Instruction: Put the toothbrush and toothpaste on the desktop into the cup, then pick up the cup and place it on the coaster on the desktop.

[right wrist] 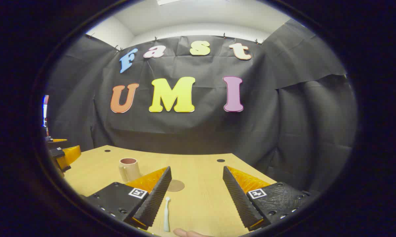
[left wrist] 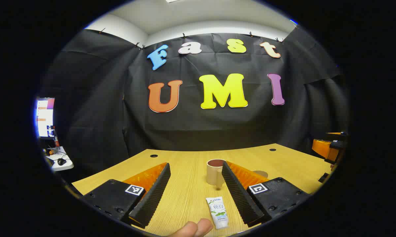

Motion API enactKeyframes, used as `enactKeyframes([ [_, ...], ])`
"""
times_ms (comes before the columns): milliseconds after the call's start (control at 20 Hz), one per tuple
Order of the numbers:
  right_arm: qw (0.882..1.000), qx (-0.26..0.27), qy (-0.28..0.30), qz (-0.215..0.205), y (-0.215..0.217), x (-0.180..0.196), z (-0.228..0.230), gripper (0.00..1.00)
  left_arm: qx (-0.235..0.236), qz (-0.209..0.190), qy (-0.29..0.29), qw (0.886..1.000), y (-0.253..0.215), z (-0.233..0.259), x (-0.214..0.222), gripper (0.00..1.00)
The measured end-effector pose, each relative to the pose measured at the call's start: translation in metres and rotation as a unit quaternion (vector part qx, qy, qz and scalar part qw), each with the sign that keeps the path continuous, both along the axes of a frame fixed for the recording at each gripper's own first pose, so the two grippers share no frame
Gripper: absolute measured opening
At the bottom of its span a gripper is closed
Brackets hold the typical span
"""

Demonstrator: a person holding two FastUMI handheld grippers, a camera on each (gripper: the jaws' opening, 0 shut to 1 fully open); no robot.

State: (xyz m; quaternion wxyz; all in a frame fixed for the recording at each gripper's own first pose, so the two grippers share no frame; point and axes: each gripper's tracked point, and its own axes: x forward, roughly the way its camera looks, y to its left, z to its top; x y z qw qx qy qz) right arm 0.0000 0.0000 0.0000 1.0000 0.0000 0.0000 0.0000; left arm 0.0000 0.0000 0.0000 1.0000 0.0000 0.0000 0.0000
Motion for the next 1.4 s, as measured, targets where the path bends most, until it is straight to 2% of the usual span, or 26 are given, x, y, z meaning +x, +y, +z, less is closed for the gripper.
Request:
enactKeyframes([
  [100, 1.000, 0.001, 0.002, 0.001, -0.002, -0.001, 0.000, 0.95, -0.002, -0.007, 0.006, 1.000, -0.006, -0.002, 0.000, 0.99],
  [350, 1.000, -0.009, -0.001, 0.005, 0.000, -0.003, 0.001, 0.94, 0.007, 0.008, 0.018, 1.000, 0.001, -0.011, 0.003, 0.99],
  [850, 1.000, -0.006, 0.020, 0.011, 0.001, 0.003, -0.012, 0.96, -0.007, 0.007, 0.044, 0.999, 0.003, -0.027, 0.011, 0.99],
  [1050, 0.999, -0.006, 0.032, 0.014, 0.003, 0.005, -0.023, 0.95, -0.010, -0.020, 0.100, 0.995, -0.015, -0.059, 0.011, 0.99],
  [1250, 0.999, -0.017, 0.043, 0.018, 0.006, 0.007, -0.036, 0.96, -0.001, -0.040, 0.168, 0.985, -0.033, -0.102, 0.002, 1.00],
  [1400, 0.998, -0.019, 0.057, 0.023, 0.010, 0.009, -0.047, 0.95, -0.009, -0.057, 0.221, 0.973, -0.047, -0.134, -0.007, 1.00],
])
